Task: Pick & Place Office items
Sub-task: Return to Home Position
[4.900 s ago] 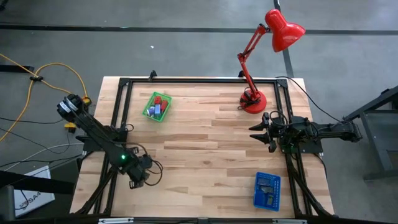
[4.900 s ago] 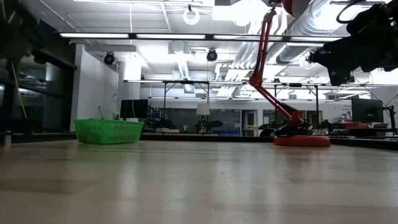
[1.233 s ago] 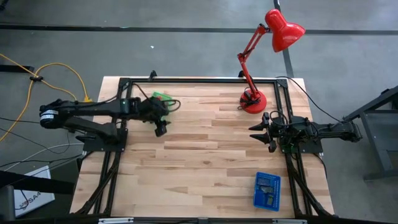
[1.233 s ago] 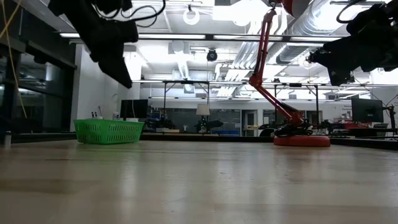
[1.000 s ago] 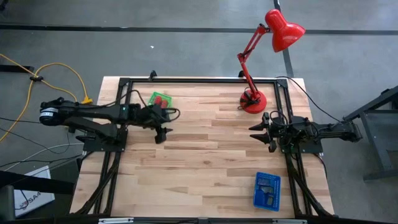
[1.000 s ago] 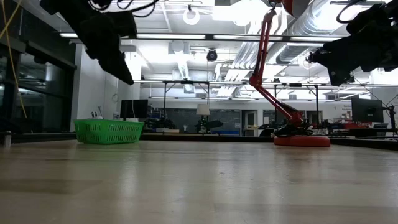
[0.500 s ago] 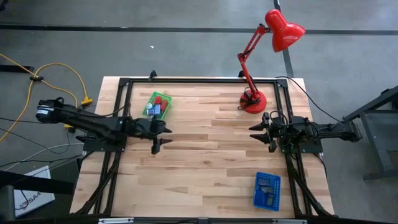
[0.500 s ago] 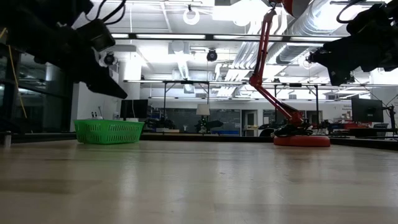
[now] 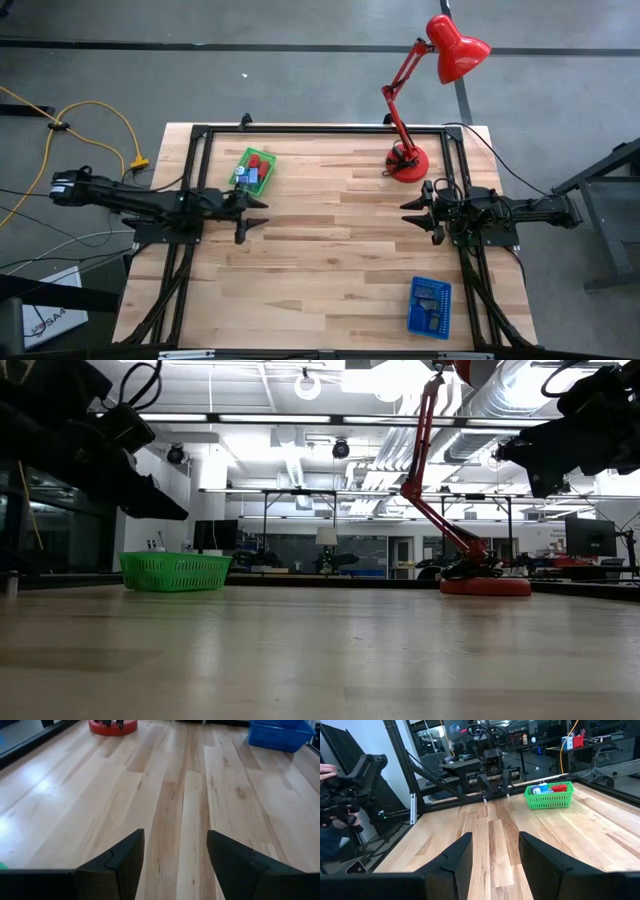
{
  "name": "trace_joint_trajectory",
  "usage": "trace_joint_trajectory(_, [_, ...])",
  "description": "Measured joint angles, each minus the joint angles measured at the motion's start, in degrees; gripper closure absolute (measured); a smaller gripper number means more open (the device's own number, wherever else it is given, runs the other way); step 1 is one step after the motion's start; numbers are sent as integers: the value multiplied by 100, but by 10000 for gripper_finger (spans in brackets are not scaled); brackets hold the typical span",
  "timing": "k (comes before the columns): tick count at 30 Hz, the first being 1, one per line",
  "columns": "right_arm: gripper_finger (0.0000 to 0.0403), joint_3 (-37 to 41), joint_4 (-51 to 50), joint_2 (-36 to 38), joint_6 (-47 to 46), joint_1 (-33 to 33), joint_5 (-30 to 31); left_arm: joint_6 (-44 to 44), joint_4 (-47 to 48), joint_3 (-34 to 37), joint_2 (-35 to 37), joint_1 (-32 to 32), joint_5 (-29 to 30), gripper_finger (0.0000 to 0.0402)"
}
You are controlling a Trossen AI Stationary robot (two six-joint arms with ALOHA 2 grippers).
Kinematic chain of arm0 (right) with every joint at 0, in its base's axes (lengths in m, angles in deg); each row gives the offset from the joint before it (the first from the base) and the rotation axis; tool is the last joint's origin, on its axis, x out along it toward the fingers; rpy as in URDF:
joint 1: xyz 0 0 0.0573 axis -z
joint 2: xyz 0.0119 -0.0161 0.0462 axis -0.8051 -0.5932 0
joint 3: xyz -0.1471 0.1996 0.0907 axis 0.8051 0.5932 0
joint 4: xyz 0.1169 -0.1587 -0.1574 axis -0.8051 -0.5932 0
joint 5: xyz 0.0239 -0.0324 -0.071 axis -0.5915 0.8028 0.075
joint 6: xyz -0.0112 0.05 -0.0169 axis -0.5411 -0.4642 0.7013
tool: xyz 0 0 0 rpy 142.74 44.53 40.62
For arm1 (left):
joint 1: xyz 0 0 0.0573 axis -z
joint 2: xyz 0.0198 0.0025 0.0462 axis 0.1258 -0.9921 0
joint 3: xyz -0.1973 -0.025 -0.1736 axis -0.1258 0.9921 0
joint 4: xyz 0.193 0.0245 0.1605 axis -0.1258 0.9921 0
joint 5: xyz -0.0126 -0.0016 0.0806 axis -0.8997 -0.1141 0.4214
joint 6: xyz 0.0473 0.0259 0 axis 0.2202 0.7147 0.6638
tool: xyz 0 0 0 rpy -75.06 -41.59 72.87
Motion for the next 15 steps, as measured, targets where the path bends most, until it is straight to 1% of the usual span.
trace_joint_trajectory(7, [256, -1, -2, -2, 1, -1, 0, 121, 59, 392, 688, -21, -2, 195])
trace_joint_trajectory(15, [256, -1, 0, -1, 1, -2, 0, 136, 296, 545, 1209, -21, -4, 195])
